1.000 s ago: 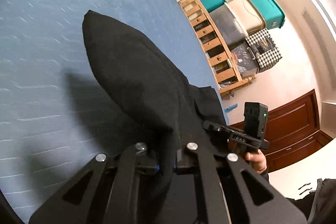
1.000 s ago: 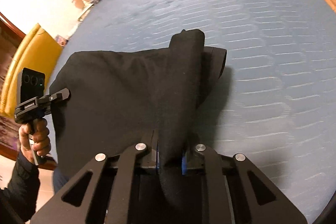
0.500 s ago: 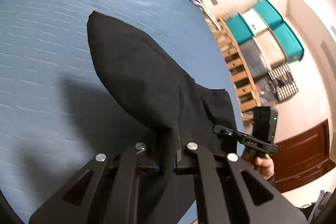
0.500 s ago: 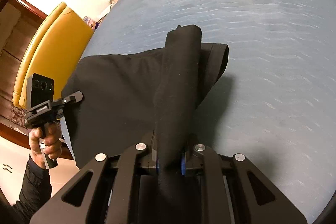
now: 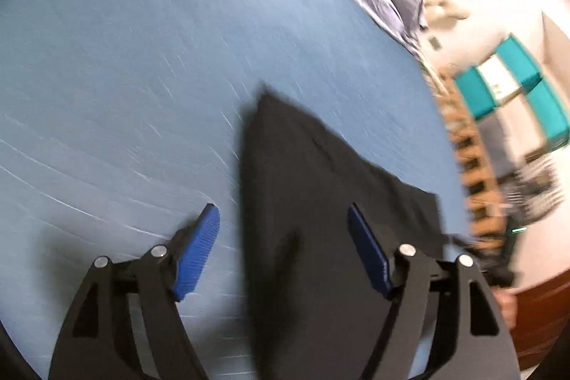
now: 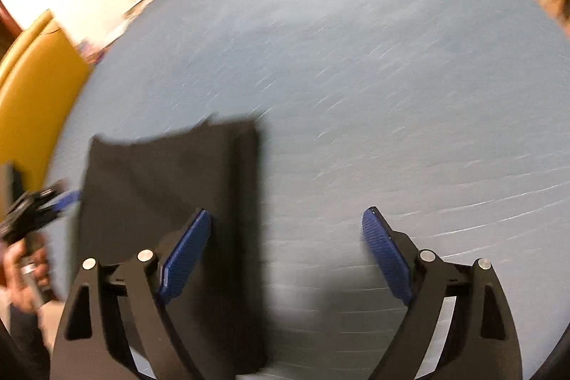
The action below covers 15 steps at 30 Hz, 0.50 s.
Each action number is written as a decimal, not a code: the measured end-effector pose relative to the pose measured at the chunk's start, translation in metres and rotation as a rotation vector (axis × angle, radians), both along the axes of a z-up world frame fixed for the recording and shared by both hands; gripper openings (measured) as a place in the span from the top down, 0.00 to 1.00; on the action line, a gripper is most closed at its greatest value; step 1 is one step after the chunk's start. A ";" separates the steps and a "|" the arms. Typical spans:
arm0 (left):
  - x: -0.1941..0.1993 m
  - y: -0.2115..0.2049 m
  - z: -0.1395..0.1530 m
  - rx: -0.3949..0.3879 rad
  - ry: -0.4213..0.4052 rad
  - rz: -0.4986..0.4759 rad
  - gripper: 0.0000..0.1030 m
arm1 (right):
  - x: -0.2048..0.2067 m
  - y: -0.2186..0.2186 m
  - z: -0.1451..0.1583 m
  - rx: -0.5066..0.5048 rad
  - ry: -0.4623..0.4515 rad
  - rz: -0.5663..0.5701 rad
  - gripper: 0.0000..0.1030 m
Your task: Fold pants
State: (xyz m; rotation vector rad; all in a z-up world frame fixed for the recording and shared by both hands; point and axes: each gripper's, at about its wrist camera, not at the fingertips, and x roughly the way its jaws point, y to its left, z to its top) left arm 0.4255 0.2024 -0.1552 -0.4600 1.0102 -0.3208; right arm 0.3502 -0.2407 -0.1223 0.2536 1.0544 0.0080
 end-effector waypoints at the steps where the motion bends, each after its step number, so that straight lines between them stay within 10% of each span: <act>1: -0.006 -0.006 0.016 0.043 -0.069 0.002 0.45 | -0.002 0.003 0.014 -0.042 -0.049 0.002 0.22; 4: -0.013 -0.064 0.041 0.198 -0.184 -0.108 0.64 | 0.009 0.052 0.035 -0.132 -0.099 0.155 0.35; 6: 0.000 -0.108 0.029 0.335 -0.130 -0.192 0.79 | 0.022 0.097 0.022 -0.197 -0.070 0.267 0.44; 10: 0.042 -0.151 -0.009 0.485 -0.028 -0.268 0.79 | 0.060 0.132 -0.023 -0.382 0.008 0.312 0.49; 12: 0.059 -0.152 -0.023 0.505 -0.002 -0.281 0.77 | 0.072 0.117 -0.033 -0.353 0.032 0.270 0.26; 15: 0.056 -0.144 0.002 0.544 -0.077 -0.212 0.63 | 0.074 0.104 -0.029 -0.371 0.008 0.199 0.19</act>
